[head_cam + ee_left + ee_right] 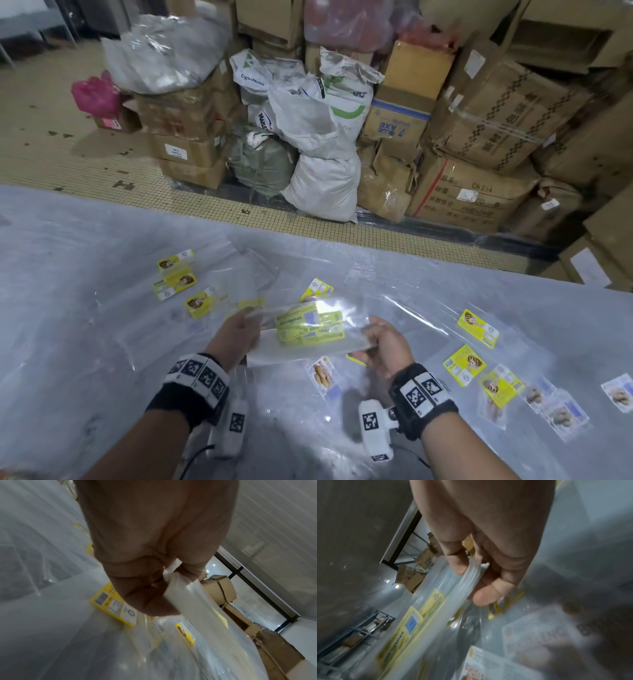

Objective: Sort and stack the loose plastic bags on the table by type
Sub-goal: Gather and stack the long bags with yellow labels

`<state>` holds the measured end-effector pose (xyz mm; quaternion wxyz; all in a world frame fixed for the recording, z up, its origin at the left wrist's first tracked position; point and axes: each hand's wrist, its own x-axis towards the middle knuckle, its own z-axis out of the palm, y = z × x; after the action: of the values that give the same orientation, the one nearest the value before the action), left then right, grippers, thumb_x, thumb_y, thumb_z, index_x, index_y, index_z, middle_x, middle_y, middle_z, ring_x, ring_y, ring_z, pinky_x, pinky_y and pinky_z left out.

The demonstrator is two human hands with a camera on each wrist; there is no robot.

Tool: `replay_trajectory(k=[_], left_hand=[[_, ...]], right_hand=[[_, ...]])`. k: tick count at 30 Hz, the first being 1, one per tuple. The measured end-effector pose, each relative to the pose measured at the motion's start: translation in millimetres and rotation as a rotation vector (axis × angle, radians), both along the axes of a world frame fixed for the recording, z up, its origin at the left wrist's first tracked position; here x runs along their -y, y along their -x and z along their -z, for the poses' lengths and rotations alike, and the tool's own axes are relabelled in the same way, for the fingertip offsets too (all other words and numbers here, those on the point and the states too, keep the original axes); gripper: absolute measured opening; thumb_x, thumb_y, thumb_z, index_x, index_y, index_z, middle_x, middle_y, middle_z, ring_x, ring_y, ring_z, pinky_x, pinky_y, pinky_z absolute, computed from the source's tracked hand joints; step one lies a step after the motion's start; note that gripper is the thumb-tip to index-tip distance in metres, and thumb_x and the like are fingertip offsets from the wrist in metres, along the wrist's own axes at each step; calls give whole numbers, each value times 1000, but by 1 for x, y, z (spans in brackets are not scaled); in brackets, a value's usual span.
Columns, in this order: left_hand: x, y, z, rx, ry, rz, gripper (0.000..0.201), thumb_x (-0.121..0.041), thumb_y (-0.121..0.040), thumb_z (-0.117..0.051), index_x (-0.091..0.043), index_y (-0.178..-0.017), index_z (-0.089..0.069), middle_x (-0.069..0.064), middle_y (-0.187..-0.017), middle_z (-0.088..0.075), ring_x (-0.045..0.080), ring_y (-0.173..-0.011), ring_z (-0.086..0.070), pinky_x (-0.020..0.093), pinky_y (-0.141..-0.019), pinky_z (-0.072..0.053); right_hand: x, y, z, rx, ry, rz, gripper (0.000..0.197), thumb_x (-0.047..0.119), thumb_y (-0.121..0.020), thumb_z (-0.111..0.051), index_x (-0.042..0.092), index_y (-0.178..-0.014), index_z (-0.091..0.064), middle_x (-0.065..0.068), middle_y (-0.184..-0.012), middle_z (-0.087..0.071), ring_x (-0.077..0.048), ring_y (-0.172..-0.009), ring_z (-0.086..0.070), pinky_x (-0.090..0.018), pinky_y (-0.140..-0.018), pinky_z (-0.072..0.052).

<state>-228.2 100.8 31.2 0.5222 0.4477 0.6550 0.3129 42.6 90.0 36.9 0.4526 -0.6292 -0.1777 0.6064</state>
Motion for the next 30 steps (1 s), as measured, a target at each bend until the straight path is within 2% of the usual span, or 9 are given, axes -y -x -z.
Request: replay_trajectory(k=[4, 9, 12, 16, 20, 22, 27, 29, 30], left_hand=[[-8, 5, 4, -112, -30, 67, 12, -2, -85, -45, -5, -80, -55, 3, -58, -46, 18, -55, -42, 28, -48, -34], [-9, 0, 9, 30, 20, 3, 13, -16, -98, -45, -8, -96, -56, -2, -61, -39, 12, -49, -35, 24, -43, -30], [-9, -2, 13, 8, 52, 7, 24, -25, -97, -45, -5, -102, -57, -2, -64, -40, 13, -51, -35, 27, -46, -31], [-10, -5, 14, 20, 51, -11, 17, -20, -100, -44, -10, -87, -50, 1, -64, -41, 14, -51, -35, 27, -49, -29], [-13, -6, 9, -10, -41, -42, 11, -13, -98, -48, -8, -93, -56, 3, -74, -52, 16, -63, -47, 29, -59, -40], [-14, -9, 6, -57, -106, -61, 8, -9, -96, -49, -7, -97, -57, 5, -85, -59, 16, -71, -53, 29, -64, -43], [-20, -18, -2, -103, -188, -111, 17, 3, -90, -48, -12, -86, -53, 5, -82, -59, 16, -69, -53, 21, -55, -43], [-24, -20, -1, -111, -217, -129, 20, 4, -90, -45, -14, -83, -52, 6, -83, -60, 23, -77, -55, 31, -64, -44], [-26, -21, -2, -118, -232, -131, 19, 2, -91, -43, -13, -86, -53, 7, -85, -61, 25, -80, -56, 35, -68, -44]], right_hand=[[2, -5, -4, 138, 39, -211, 26, -9, -84, -47, 13, -86, -60, -9, -85, -64, -23, -79, -62, -42, -69, -56], [-2, -7, -5, 303, 30, -328, 27, -18, -82, -47, 9, -78, -49, -5, -60, -46, -7, -37, -43, -18, -35, -32], [-3, -11, -6, 396, 7, -413, 33, -19, -82, -46, 13, -77, -42, -5, -63, -45, -3, -31, -39, -18, -32, -28], [-2, -14, -11, 453, 19, -497, 34, -15, -80, -49, 17, -77, -37, -9, -67, -44, -9, -35, -32, -17, -32, -23], [-4, -15, -17, 338, 33, -438, 38, -24, -79, -48, 13, -76, -44, -6, -65, -48, -13, -41, -41, -22, -33, -42], [-7, -13, -17, 232, 47, -355, 38, -30, -77, -44, 8, -77, -46, -6, -63, -46, -18, -53, -46, -37, -53, -59], [-15, -8, -18, 162, 48, -270, 33, -17, -85, -54, 11, -70, -44, -2, -60, -36, -13, -53, -35, -51, -79, -59], [-19, -9, -21, 170, 25, -276, 33, -10, -88, -59, 13, -71, -43, 3, -55, -37, -13, -46, -42, -50, -73, -59], [-22, -9, -22, 193, 15, -295, 30, -5, -89, -60, 14, -74, -43, 2, -56, -40, -17, -48, -54, -44, -59, -58]])
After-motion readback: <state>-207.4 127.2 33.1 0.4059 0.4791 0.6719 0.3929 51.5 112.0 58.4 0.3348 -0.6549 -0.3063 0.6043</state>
